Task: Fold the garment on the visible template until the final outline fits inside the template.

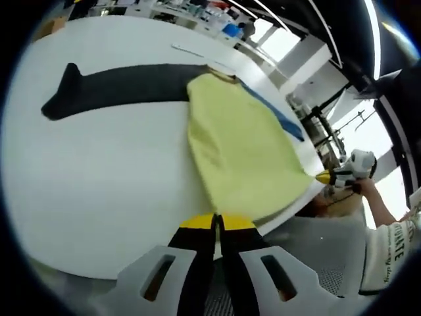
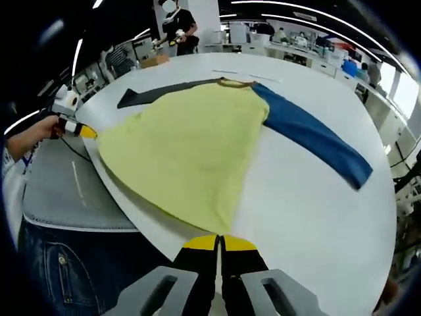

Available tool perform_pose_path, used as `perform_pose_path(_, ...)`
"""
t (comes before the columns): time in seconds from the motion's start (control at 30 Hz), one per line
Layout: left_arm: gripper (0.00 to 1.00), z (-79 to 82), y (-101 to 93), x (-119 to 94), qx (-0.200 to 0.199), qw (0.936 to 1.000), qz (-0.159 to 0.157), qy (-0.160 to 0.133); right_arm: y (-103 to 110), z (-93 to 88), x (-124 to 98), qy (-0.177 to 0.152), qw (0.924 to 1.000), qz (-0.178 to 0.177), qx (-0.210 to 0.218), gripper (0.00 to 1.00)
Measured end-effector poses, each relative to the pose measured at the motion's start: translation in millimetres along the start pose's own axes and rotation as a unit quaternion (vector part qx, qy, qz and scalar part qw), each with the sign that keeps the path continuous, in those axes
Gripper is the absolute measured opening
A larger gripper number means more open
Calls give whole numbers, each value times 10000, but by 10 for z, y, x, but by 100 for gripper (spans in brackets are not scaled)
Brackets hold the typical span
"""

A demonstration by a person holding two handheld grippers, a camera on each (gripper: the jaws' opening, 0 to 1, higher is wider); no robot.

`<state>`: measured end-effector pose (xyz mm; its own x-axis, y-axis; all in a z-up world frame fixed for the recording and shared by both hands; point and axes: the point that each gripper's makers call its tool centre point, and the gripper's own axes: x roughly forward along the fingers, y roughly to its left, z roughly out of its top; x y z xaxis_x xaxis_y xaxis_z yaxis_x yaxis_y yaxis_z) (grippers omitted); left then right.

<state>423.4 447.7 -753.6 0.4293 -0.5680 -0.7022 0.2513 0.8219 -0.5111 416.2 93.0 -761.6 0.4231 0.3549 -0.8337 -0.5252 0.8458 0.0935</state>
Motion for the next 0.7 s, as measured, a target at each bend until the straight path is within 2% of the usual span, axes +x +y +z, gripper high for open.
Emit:
perform_pose_path(0.3, 0, -125, 98, 89, 140, 9996, 163, 161, -2, -131, 99, 195, 9998, -24, -73, 0)
perform_pose_path(0.7, 0, -155, 134, 120, 239, 9992, 279, 158, -25, -178, 122, 217, 9996, -14, -186, 0)
